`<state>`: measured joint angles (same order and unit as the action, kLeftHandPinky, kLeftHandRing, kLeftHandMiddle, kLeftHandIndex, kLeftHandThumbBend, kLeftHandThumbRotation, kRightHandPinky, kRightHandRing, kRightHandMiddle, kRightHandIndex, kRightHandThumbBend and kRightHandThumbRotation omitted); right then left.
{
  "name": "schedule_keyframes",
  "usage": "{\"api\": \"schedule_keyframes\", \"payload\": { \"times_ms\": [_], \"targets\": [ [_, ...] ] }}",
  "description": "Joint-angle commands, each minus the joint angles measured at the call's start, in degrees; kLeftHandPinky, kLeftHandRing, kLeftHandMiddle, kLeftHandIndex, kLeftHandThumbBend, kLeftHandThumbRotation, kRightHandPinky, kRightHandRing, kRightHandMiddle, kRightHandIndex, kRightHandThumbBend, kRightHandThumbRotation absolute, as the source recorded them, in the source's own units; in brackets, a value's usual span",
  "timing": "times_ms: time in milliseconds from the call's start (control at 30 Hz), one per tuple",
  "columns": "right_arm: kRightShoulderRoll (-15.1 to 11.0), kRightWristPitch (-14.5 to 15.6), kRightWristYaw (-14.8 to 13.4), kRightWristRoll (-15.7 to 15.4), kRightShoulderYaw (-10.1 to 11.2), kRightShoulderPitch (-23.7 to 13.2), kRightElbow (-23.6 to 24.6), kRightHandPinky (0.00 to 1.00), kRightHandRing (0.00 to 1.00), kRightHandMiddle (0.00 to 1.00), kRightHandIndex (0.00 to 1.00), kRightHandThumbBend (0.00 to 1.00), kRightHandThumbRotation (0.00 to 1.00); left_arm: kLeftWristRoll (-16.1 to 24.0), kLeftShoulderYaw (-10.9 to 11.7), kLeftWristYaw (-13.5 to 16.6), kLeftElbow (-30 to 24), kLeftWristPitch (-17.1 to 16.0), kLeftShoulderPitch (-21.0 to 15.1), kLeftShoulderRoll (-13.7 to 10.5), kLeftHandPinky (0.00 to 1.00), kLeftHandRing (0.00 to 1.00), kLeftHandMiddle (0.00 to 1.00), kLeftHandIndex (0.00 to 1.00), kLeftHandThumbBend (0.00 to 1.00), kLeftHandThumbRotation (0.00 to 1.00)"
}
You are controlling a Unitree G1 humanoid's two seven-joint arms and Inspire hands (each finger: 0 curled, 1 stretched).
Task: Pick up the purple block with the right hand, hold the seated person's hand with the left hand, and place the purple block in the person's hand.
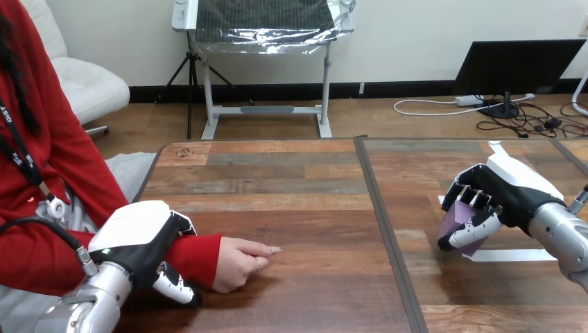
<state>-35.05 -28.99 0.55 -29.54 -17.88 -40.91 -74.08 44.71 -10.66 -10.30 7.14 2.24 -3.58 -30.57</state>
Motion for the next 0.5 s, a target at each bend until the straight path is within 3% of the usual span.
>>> {"api": "schedule_keyframes", "payload": {
  "times_ms": [0,467],
  "targets": [
    [0.38,-1.25,-2.12,-0.29,0.18,-6.09,2.37,0.43,0.44,0.5,0.5,0.82,0.0,-0.9,-1.14,-0.47,1.45,0.61,-2.44,0.5,0.4,0.47,0.52,0.51,0.8,0.0],
    [0.43,-1.69,-0.97,-0.13,0.59,-6.4,2.83,0.44,0.46,0.51,0.5,0.81,0.0,-2.38,-0.54,0.57,-0.83,0.21,-1.89,0.35,0.33,0.4,0.47,0.46,0.77,0.0]
  ]
}}
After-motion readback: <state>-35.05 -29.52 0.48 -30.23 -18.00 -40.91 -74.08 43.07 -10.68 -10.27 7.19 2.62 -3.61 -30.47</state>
